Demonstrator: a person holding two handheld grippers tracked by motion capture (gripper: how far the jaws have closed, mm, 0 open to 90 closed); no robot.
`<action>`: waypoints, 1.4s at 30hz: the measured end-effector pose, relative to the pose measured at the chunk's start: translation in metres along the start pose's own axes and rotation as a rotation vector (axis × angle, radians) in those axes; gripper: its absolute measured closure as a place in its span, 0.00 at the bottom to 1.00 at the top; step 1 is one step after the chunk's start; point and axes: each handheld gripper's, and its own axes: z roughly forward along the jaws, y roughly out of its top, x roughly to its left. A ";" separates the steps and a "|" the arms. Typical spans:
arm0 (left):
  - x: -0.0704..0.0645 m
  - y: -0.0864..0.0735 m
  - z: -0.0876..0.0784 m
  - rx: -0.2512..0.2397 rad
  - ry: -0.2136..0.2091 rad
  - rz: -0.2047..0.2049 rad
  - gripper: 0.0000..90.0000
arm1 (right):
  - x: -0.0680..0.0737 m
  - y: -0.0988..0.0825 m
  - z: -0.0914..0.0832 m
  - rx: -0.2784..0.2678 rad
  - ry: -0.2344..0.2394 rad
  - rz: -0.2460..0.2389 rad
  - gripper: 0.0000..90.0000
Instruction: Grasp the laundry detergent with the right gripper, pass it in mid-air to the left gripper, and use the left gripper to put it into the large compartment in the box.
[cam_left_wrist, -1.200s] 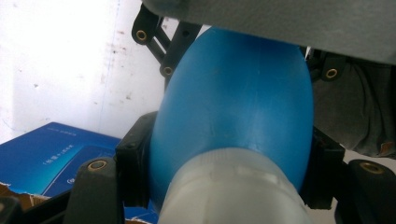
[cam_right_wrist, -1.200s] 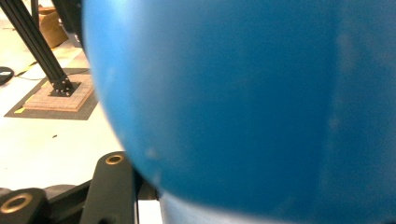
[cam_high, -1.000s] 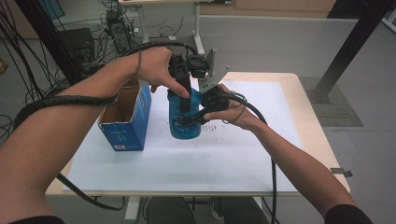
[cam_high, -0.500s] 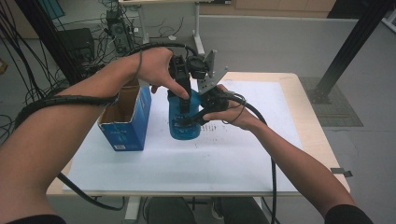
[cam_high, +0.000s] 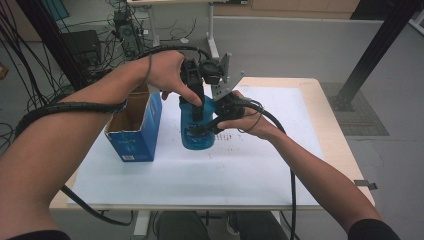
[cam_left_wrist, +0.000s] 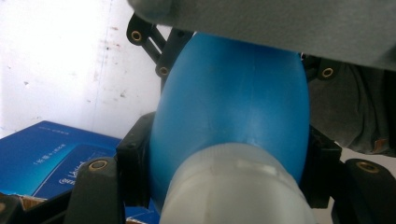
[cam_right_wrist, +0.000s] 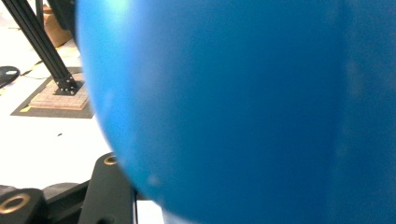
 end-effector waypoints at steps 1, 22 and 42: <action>0.000 0.000 0.000 0.001 -0.001 0.000 0.40 | 0.000 0.000 0.000 0.000 0.000 0.000 0.49; 0.001 0.001 -0.002 0.000 -0.001 -0.006 0.40 | 0.000 0.000 -0.002 -0.003 -0.010 0.008 0.48; 0.000 0.002 -0.004 0.003 -0.004 -0.011 0.41 | 0.001 0.000 -0.004 -0.004 -0.011 0.018 0.47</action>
